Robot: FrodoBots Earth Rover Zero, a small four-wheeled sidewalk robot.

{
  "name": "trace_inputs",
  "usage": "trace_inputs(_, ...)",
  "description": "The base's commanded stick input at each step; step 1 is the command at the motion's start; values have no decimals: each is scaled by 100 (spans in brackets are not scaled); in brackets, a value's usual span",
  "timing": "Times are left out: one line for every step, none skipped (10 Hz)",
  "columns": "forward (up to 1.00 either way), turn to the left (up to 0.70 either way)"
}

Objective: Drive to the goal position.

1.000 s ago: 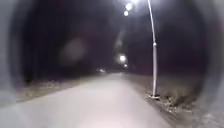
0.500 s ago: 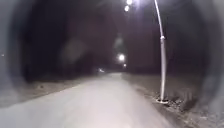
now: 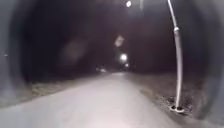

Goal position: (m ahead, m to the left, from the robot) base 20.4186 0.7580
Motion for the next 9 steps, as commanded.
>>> trace_inputs(100,0)
trace_inputs(100,0)
trace_inputs(100,0)
trace_inputs(100,0)
trace_inputs(100,0)
trace_inputs(100,0)
trace_inputs(100,0)
trace_inputs(100,-35)
trace_inputs(100,-40)
